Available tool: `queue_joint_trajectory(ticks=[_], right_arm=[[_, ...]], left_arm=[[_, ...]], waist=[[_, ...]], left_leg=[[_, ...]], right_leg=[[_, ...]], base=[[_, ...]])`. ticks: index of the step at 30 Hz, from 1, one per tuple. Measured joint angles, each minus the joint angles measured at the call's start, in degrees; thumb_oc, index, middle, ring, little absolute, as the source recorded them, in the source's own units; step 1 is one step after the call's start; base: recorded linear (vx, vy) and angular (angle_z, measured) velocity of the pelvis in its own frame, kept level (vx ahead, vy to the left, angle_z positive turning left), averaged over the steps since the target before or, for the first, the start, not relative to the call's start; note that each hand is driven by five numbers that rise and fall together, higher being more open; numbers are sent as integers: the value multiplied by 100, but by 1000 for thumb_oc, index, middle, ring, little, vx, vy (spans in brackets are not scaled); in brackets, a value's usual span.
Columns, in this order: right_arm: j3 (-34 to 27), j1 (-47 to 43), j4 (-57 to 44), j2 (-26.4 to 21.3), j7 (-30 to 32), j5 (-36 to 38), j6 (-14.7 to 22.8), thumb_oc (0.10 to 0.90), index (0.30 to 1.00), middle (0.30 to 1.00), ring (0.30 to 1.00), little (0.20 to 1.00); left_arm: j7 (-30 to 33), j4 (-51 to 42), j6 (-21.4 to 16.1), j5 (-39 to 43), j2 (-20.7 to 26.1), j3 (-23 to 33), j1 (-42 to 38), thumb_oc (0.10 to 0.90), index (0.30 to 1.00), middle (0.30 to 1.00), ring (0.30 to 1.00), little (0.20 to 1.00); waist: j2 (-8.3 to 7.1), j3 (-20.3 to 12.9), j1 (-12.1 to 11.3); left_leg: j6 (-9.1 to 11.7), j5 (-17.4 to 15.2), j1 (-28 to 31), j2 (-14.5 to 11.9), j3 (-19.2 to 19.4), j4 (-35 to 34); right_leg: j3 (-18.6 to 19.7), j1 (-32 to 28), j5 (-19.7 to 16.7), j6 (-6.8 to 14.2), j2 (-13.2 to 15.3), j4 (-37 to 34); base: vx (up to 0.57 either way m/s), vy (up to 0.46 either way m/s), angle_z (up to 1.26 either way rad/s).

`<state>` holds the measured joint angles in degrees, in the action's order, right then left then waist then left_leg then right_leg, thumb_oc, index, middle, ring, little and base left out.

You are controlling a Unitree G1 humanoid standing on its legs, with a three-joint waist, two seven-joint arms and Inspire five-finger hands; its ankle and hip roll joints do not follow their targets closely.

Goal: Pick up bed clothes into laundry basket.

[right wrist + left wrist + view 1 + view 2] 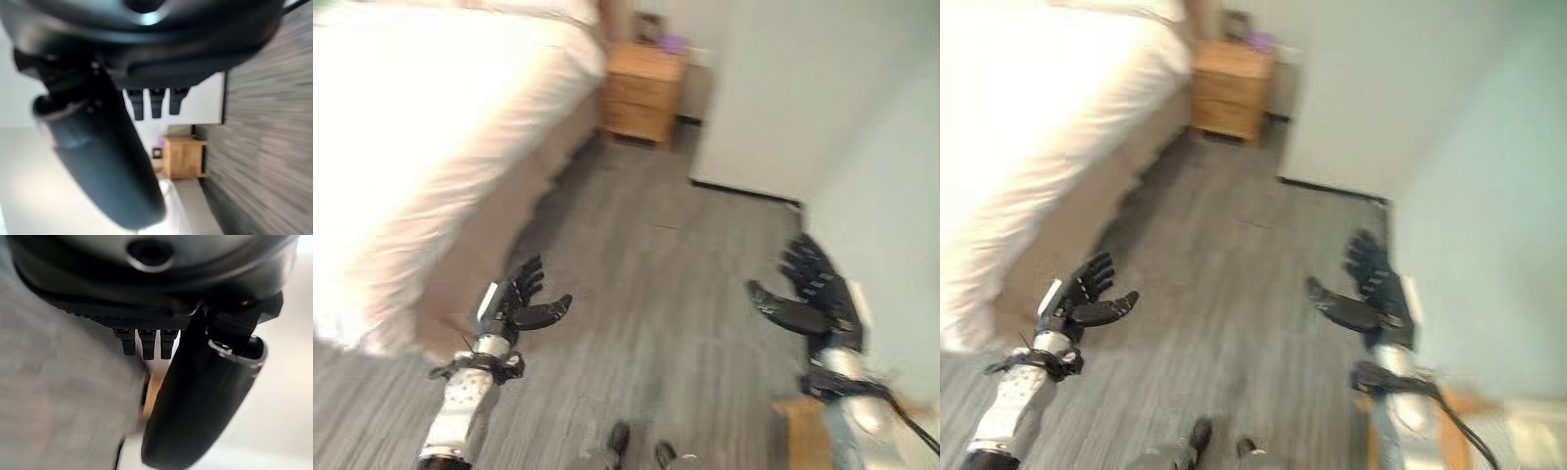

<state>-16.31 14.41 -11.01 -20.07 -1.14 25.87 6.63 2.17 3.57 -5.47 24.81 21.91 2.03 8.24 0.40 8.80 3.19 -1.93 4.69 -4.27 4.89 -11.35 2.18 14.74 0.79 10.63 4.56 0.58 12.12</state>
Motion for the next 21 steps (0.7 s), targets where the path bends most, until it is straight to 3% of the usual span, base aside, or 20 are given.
queue_joint_trajectory(ticks=[1,2,3,5,6,7,8,9,10,11,12,13,14,15,17,18,20,21], right_arm=[[113,-165,-2,-6,7,43,62,800,900,900,900,900],[272,-251,0,20,6,63,78,800,900,900,900,900],[347,-231,-11,24,12,110,97,800,900,900,900,900],[553,-160,153,28,42,203,85,800,900,900,900,900],[643,-139,184,105,25,214,34,800,900,900,900,900],[621,292,-88,394,165,350,118,800,900,900,900,900],[683,370,-64,384,129,411,166,800,900,900,900,900],[883,370,-98,309,111,442,172,800,900,900,900,900],[960,373,-78,292,77,488,302,800,900,900,900,900],[1148,-1,115,133,-57,491,230,800,900,900,900,900],[1184,-318,369,61,-125,484,142,800,900,900,900,900],[1109,-370,440,123,-115,508,81,800,900,900,900,900],[1096,-432,440,117,-139,516,65,800,900,900,900,900],[995,-438,533,54,-216,519,55,800,900,900,900,900],[858,-405,831,10,-229,524,51,800,900,900,900,900],[894,-518,1125,-28,-229,522,-7,800,900,900,900,900],[907,-614,1493,141,-203,529,-63,800,900,900,900,900],[882,-631,1467,227,-146,551,-65,800,900,900,900,900]], left_arm=[[32,-132,-12,-8,-48,271,139,800,900,900,900,900],[106,-222,-101,-14,-159,447,240,800,900,900,900,900],[146,-201,-137,-14,-279,551,190,800,900,900,900,900],[241,-114,-205,-11,-457,442,54,800,900,900,900,900],[252,-101,-195,-7,-539,361,64,800,900,900,900,900],[217,23,-189,4,-945,107,-49,800,900,900,900,900],[214,35,-186,49,-1164,16,12,800,900,900,900,900],[162,-38,-183,97,-1260,-46,143,800,900,900,900,900],[76,-335,-218,106,-1120,-52,62,800,900,900,900,900],[70,-451,-344,108,-985,181,174,800,900,900,900,900],[130,-321,-269,153,-979,344,237,800,900,900,900,900],[163,-108,-174,227,-867,477,275,800,900,900,900,900],[215,-106,-159,225,-864,596,418,800,900,900,900,900],[226,-219,-200,221,-923,882,701,800,900,900,900,900],[268,-289,-224,222,-954,1020,889,800,900,900,900,900],[302,-355,-225,223,-950,1075,924,800,900,900,900,900],[323,-390,-257,219,-932,1073,934,800,900,900,900,900],[315,-239,-267,215,-905,917,836,800,900,900,900,900]], waist=[[-19,-19,-207],[-96,-8,-298],[-180,1,-225],[-320,52,-253],[-364,41,-295],[-441,111,-359],[-395,88,-262],[-241,105,-307],[-517,30,-208],[-998,119,-628],[-850,174,-785],[-846,154,-752],[-694,129,-686],[-312,122,-768],[2,-42,-710],[72,-47,-765],[176,-21,-857],[351,89,-650]], left_leg=[[-2,26,25,-103,209,-165],[110,108,-124,-109,348,-140],[357,283,-189,-102,491,-206],[342,439,-98,-200,816,-350],[326,433,-88,-247,810,-342],[321,434,-139,-40,413,108],[232,510,-217,-60,216,326],[423,657,-380,-17,-285,354],[1631,1094,-806,87,-1127,78],[914,460,-941,316,-292,765],[654,-109,-928,102,79,1505],[604,-562,-841,42,428,2027],[639,-728,-590,-67,455,2021],[862,-1199,65,-359,407,1628],[701,-1305,674,-349,-184,395],[609,-1192,988,-282,-379,-131],[497,-1178,1255,-144,-460,-290],[307,-1000,1100,-93,-588,17]], right_leg=[[-322,115,31,10,81,74],[-624,99,-220,-109,142,-206],[-788,-87,-357,-226,167,-524],[-1108,-357,-447,-260,13,-646],[-1167,-424,-447,-184,-30,-546],[-1329,-802,-348,-43,-176,-409],[-1355,-698,-304,-91,-255,-102],[-1068,-492,0,-413,-608,163],[-488,-76,69,-1023,-960,-724],[-735,260,-837,-1423,-458,-713],[-1027,197,-926,-1321,-477,-688],[-1429,52,-935,-1294,-318,-931],[-1515,-3,-955,-1213,-289,-944],[-1886,-8,-825,-1039,-352,-779],[-1942,0,-829,-1053,-443,-818],[-1944,14,-830,-1052,-461,-797],[-2006,213,-766,-948,-411,-342],[-1637,564,-652,-765,-397,503]], base=[[-51,-523,-26],[-64,-436,-7],[-22,-277,50],[-128,-439,102],[-236,-499,194],[-241,-289,239],[-194,-192,285],[-226,-151,360],[-201,-78,299],[-193,-77,252],[-146,0,140],[-76,82,214],[-77,137,279],[-6,122,256],[11,96,211],[-107,196,136],[-151,149,96],[-126,1,228]])
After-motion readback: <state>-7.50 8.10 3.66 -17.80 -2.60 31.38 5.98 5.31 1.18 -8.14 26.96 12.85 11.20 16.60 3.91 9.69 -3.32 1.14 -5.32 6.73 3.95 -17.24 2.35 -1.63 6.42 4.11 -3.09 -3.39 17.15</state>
